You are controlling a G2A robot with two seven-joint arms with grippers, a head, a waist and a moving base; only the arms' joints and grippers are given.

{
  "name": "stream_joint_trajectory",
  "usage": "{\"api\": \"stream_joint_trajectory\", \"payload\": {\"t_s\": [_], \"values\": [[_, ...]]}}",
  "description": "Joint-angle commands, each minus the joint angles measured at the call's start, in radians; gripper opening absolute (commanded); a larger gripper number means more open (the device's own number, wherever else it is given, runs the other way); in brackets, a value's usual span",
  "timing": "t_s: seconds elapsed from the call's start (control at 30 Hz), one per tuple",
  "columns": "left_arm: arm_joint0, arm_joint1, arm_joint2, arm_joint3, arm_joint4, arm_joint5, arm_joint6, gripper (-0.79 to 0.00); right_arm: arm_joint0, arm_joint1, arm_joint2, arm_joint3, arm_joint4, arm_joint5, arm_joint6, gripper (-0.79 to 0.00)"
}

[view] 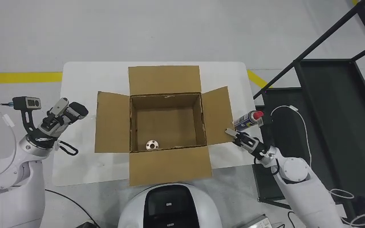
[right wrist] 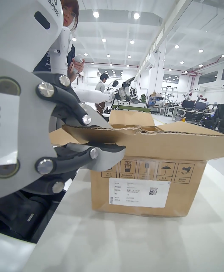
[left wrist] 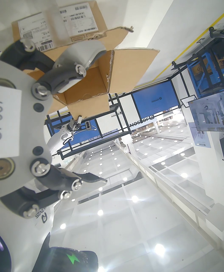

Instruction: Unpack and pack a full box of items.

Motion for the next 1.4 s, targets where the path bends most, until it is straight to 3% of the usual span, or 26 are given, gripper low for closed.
{"api": "stream_joint_trajectory", "payload": {"t_s": [0.0, 0.23, 0.53, 0.73, 0.9, 1.13, 1.37], "values": [[0.0, 0.0, 0.0, 0.0, 0.0, 0.0, 0.0, 0.0, 0.003, 0.0, 0.0, 0.005, -0.007, 0.002, 0.002, 0.0], [0.0, 0.0, 0.0, 0.0, 0.0, 0.0, 0.0, 0.0, -0.007, 0.001, 0.029, -0.009, -0.041, -0.001, -0.013, 0.0], [0.009, 0.001, -0.002, 0.014, 0.021, 0.018, 0.026, 0.0, -0.053, 0.01, 0.148, -0.109, -0.136, -0.06, -0.064, 0.0], [0.004, 0.015, -0.008, 0.083, 0.209, -0.009, 0.034, 0.0, -0.077, 0.011, 0.206, -0.201, -0.14, -0.095, -0.083, 0.0], [-0.008, 0.027, 0.032, 0.131, 0.364, -0.018, -0.039, 0.0, -0.083, 0.013, 0.225, -0.242, -0.125, -0.086, -0.056, 0.0], [0.015, 0.037, -0.001, 0.128, 0.258, -0.043, -0.074, 0.0, -0.112, 0.024, 0.228, -0.283, -0.132, -0.107, 0.131, 0.0], [0.034, 0.037, -0.062, 0.112, 0.069, -0.071, 0.017, 0.0, -0.21, 0.036, 0.223, -0.287, -0.019, -0.074, 0.349, 0.0]]}}
